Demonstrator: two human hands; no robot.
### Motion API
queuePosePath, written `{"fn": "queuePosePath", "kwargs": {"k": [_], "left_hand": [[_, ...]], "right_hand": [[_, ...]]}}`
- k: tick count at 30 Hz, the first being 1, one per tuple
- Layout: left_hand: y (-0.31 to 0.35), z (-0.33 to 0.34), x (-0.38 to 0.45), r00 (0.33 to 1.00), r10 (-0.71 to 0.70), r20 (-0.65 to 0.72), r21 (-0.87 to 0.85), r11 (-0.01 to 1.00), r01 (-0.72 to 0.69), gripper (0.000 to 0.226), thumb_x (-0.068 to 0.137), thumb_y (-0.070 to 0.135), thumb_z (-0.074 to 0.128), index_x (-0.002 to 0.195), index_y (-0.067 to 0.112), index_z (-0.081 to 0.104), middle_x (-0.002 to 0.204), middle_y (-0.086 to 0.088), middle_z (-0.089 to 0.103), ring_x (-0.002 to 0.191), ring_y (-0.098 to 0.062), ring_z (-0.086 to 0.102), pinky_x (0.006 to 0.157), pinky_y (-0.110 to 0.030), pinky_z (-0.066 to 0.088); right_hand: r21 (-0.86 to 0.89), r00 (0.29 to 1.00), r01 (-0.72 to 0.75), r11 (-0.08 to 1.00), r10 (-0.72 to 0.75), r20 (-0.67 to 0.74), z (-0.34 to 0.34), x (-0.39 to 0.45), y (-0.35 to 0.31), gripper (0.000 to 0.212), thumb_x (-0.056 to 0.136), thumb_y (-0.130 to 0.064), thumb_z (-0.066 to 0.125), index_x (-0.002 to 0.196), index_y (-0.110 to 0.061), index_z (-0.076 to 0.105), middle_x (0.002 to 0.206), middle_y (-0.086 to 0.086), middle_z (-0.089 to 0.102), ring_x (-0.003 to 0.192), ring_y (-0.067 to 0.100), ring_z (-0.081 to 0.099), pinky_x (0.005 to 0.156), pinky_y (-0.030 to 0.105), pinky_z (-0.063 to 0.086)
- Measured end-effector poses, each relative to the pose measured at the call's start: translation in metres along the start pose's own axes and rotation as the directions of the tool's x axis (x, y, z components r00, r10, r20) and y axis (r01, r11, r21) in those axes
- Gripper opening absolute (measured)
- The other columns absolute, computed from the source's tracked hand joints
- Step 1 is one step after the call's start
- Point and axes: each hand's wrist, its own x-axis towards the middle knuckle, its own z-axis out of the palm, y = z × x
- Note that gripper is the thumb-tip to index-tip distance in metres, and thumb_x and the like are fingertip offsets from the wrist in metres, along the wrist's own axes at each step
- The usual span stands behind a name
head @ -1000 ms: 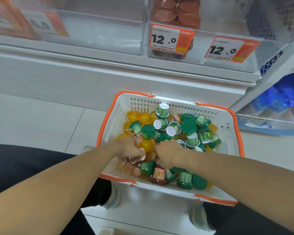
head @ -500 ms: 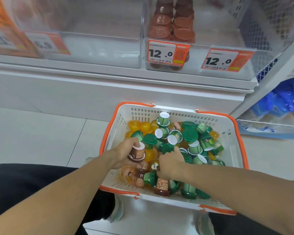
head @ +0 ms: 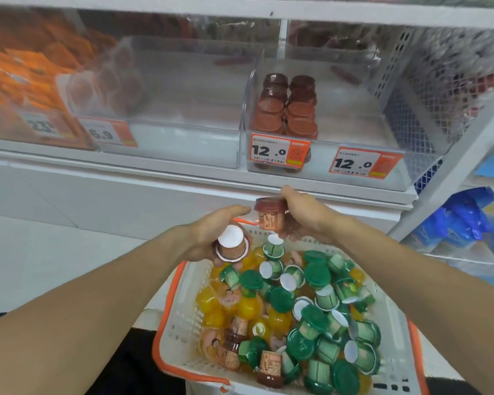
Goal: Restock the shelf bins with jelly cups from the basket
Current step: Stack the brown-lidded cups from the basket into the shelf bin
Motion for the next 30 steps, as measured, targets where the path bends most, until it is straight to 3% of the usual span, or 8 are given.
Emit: {"fn": "queuePosePath", "kwargs": {"k": [3,6,10,13,17,23,27,30], "left_hand": [[0.045,-0.001,-0.024,0.993,0.102,0.067,0.06,0.993,-0.106,0.068,0.092,0.07,0.036,0.095,0.007,0.063,0.086,-0.02,0.066,0.066,-0.031,0.064,0.043,-0.022,0.031],[0.074,0.0,-0.045,0.971,0.221,0.091,0.031,0.974,-0.225,0.067,0.092,0.069,0.037,0.095,0.007,0.063,0.085,-0.018,0.066,0.062,-0.03,0.064,0.041,-0.022,0.029],[0.079,-0.001,-0.05,0.91,0.414,-0.032,-0.035,0.909,-0.415,0.057,0.088,0.063,0.052,0.091,0.008,0.065,0.082,-0.018,0.065,0.068,-0.033,0.066,0.041,-0.022,0.033],[0.077,0.0,-0.043,0.806,0.568,-0.166,0.021,0.82,-0.573,0.05,0.081,0.06,0.068,0.09,0.011,0.069,0.075,-0.02,0.068,0.067,-0.03,0.065,0.045,-0.025,0.041],[0.078,0.014,-0.041,0.588,0.722,-0.366,0.156,0.67,-0.726,0.02,0.082,0.035,0.079,0.09,0.018,0.071,0.069,0.003,0.07,0.059,-0.011,0.063,0.051,-0.025,0.048],[0.079,0.013,-0.039,0.356,0.772,-0.526,0.348,0.577,-0.739,0.04,0.07,0.035,0.087,0.096,0.031,0.058,0.089,0.012,0.068,0.079,-0.004,0.068,0.065,-0.019,0.055],[0.082,0.006,-0.037,0.256,0.83,-0.496,0.508,0.516,-0.689,0.044,0.069,0.04,0.086,0.097,0.035,0.052,0.085,0.015,0.066,0.078,-0.005,0.066,0.067,-0.033,0.058],[0.084,0.007,-0.037,0.279,0.825,-0.492,0.536,0.54,-0.649,0.046,0.071,0.043,0.084,0.1,0.038,0.048,0.084,0.016,0.065,0.076,-0.003,0.065,0.067,-0.037,0.057]], "right_hand": [[0.282,0.994,0.064,0.957,-0.085,0.061,-0.02,-0.012,-0.032,0.047,0.101,-0.033,0.028,0.104,-0.003,0.065,0.083,0.023,0.07,0.056,0.025,0.06,0.054,0.03,0.04],[0.418,0.981,0.122,0.9,-0.173,0.085,-0.031,-0.027,-0.059,0.043,0.104,-0.03,0.03,0.1,-0.004,0.065,0.089,0.025,0.069,0.05,0.023,0.056,0.052,0.03,0.041],[0.529,0.968,0.167,0.832,-0.241,0.075,-0.044,-0.035,-0.081,0.033,0.103,-0.025,0.035,0.1,-0.006,0.061,0.079,0.017,0.07,0.051,0.023,0.06,0.048,0.027,0.047],[0.545,0.959,0.148,0.825,-0.255,0.127,-0.047,-0.031,-0.086,0.04,0.104,-0.026,0.032,0.11,-0.001,0.063,0.084,0.017,0.068,0.062,0.026,0.062,0.053,0.028,0.05],[0.568,0.951,0.201,0.798,-0.299,0.084,-0.042,-0.024,-0.087,0.042,0.104,-0.032,0.041,0.13,-0.005,0.06,0.106,0.021,0.064,0.071,0.022,0.054,0.06,0.029,0.042],[0.58,0.923,0.317,0.75,-0.385,-0.006,-0.037,-0.021,-0.088,0.059,0.095,-0.047,0.054,0.132,-0.001,0.058,0.13,0.029,0.059,0.104,0.035,0.054,0.097,0.051,0.042],[0.569,0.902,0.402,0.717,-0.418,-0.112,-0.034,-0.023,-0.09,0.052,0.09,-0.033,0.06,0.129,0.002,0.058,0.114,0.023,0.064,0.096,0.033,0.056,0.084,0.041,0.052],[0.558,0.894,0.419,0.717,-0.434,-0.114,-0.037,-0.023,-0.091,0.041,0.092,-0.021,0.058,0.128,-0.004,0.061,0.122,0.027,0.062,0.097,0.032,0.059,0.076,0.038,0.055]]}}
